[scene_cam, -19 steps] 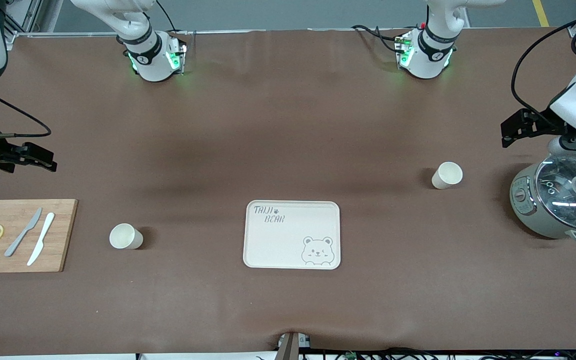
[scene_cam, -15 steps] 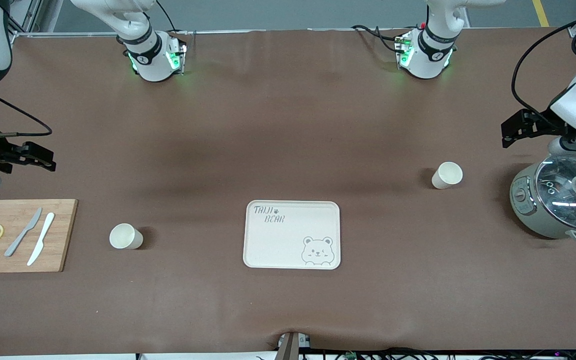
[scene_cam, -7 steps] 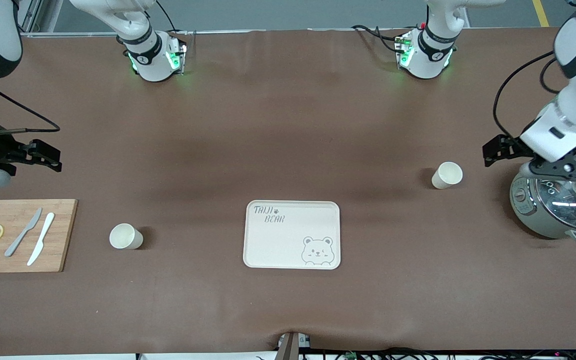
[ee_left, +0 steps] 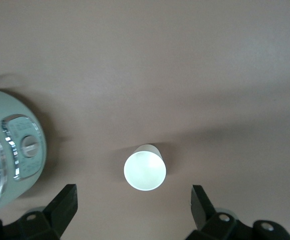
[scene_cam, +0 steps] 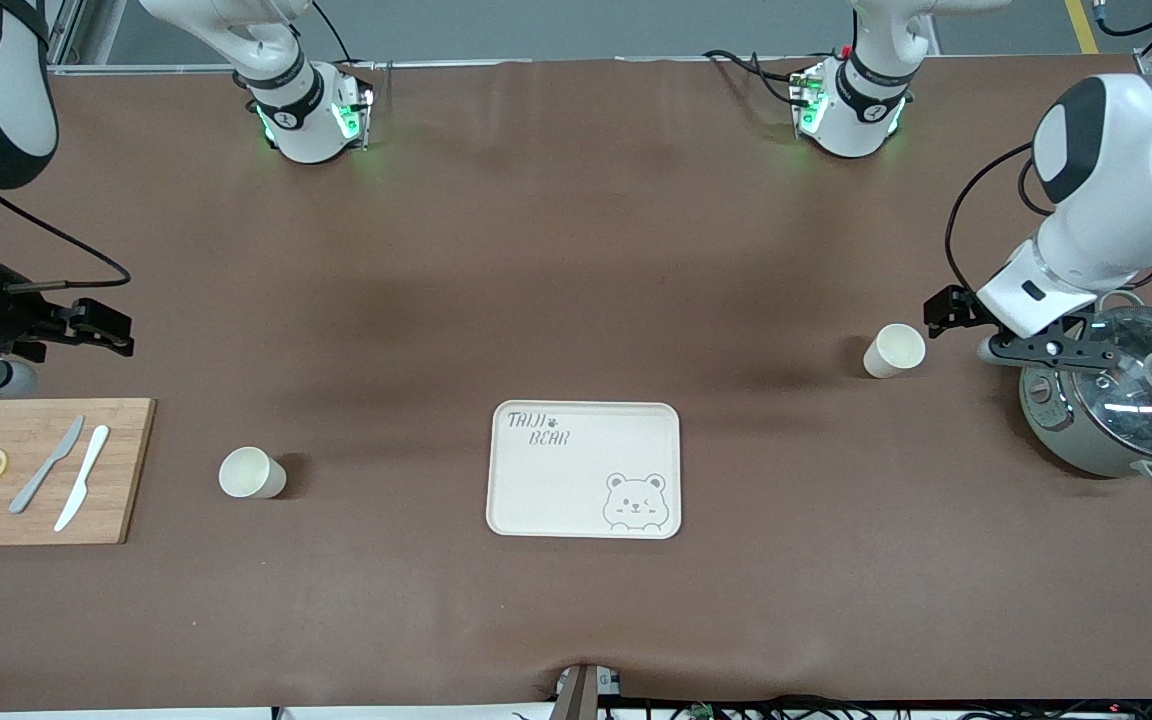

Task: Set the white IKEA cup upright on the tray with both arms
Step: 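Reach the right gripper and the left gripper toward the two white cups, then lower both grippers around the white cups and close them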

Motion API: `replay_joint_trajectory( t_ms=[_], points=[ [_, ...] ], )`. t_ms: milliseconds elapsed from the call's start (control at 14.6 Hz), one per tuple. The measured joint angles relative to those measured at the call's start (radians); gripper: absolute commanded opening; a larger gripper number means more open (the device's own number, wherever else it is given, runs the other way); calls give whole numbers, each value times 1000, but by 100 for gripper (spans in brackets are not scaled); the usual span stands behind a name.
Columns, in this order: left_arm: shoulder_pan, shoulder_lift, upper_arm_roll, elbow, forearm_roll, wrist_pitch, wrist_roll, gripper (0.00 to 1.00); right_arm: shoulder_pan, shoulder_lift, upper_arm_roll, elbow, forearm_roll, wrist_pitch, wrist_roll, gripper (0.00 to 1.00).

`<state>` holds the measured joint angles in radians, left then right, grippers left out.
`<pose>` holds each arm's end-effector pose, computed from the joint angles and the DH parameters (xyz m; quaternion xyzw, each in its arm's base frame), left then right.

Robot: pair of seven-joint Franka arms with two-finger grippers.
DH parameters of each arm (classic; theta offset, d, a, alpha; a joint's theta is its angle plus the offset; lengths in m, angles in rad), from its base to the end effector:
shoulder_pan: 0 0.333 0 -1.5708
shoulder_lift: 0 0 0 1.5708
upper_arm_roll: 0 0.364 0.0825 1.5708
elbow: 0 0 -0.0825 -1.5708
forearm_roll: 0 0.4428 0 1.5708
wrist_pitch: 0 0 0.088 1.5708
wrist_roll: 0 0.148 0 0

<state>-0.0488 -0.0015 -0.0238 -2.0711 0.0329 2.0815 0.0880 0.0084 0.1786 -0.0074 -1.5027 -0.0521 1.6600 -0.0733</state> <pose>0.5987 -0.0407 0.4108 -0.9960 0.0881 -0.0058 0.0145 0.6799 -0.0062 0.5601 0.9988 0.0398 -0.0116 0.0262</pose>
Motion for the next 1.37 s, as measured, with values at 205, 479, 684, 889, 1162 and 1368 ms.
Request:
replay_joint_trajectory(
  t_ms=[205,479,684,889,1162,1368],
  points=[
    [49,-27,2,-135,-27,111,70,100,0,7,0,-1,6,0,1,100],
    [93,-32,3,-249,-28,237,116,100,-3,59,-1,-4,20,16,3,100],
    [102,-30,3,-313,-28,323,128,100,-3,110,-1,-28,56,78,3,100],
    [106,-12,3,-352,-28,399,144,100,-3,128,-1,-102,74,181,3,100],
    [120,30,3,-389,-28,500,167,100,-4,150,-1,-176,85,286,3,100],
    [120,75,3,-406,-28,582,167,100,-10,186,-2,-183,86,371,3,100]
  ],
)
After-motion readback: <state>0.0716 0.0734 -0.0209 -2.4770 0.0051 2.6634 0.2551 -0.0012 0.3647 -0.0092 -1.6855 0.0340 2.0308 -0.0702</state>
